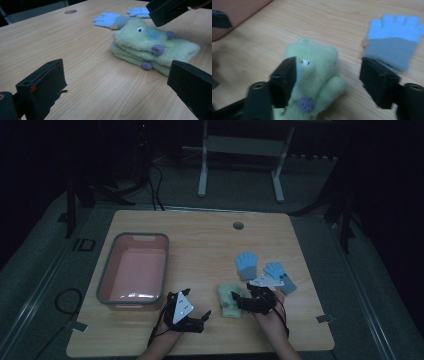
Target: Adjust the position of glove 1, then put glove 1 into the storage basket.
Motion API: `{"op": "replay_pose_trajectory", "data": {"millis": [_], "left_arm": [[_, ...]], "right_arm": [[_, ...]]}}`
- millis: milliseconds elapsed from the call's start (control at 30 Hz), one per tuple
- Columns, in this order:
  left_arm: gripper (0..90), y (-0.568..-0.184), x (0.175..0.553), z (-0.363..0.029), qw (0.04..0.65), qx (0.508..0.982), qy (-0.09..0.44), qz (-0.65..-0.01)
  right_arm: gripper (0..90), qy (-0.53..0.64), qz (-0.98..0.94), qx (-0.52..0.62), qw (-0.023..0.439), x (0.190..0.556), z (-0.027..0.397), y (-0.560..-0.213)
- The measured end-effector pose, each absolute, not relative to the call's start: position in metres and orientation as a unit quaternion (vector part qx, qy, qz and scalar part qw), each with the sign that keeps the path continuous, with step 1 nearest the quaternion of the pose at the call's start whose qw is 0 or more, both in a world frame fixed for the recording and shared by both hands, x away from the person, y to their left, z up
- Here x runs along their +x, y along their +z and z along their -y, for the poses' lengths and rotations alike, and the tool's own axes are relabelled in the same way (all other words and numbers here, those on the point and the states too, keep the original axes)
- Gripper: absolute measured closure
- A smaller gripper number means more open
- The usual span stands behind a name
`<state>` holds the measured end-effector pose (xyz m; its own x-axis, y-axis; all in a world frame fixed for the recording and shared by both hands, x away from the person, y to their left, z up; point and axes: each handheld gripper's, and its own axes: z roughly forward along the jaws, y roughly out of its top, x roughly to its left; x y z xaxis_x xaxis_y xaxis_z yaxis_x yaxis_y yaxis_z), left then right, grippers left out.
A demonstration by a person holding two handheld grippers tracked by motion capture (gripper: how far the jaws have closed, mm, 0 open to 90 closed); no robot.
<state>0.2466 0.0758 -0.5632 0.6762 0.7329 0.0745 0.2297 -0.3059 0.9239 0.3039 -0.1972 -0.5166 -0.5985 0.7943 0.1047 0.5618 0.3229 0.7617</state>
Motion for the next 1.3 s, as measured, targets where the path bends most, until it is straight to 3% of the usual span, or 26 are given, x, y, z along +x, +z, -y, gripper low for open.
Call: {"op": "replay_pose_trajectory", "data": {"millis": [67, 200, 433, 567, 800, 900, 1033, 1133, 1300], "left_arm": [[1.8, -0.563, 0.247, -0.075, 0.5, 0.769, 0.246, -0.313], [1.9, -0.563, 0.248, -0.072, 0.506, 0.779, 0.228, -0.292], [2.1, -0.557, 0.245, -0.057, 0.507, 0.81, 0.204, -0.211], [4.4, -0.551, 0.246, -0.055, 0.492, 0.816, 0.204, -0.223], [4.4, -0.541, 0.248, -0.049, 0.493, 0.833, 0.135, -0.212], [5.1, -0.542, 0.245, -0.043, 0.478, 0.847, 0.148, -0.178], [7.4, -0.544, 0.241, -0.036, 0.48, 0.852, 0.143, -0.154], [14.3, -0.542, 0.242, -0.031, 0.475, 0.859, 0.133, -0.137], [20.6, -0.539, 0.248, -0.024, 0.472, 0.862, 0.145, -0.117]], "right_arm": [[19.0, 0.403, -0.806, 0.415, 0.124, 0.307, 0.202, -0.517], [14.0, 0.409, -0.819, 0.387, 0.113, 0.31, 0.209, -0.515], [14.9, 0.438, -0.815, 0.351, 0.141, 0.321, 0.226, -0.508], [14.8, 0.456, -0.807, 0.353, 0.126, 0.323, 0.233, -0.501], [12.7, 0.46, -0.812, 0.347, 0.096, 0.324, 0.231, -0.497], [16.3, 0.461, -0.819, 0.328, 0.093, 0.323, 0.225, -0.497], [30.1, 0.469, -0.819, 0.319, 0.085, 0.328, 0.221, -0.496], [37.1, 0.466, -0.828, 0.304, 0.073, 0.333, 0.218, -0.495], [41.1, 0.456, -0.838, 0.295, 0.058, 0.342, 0.21, -0.498]]}}
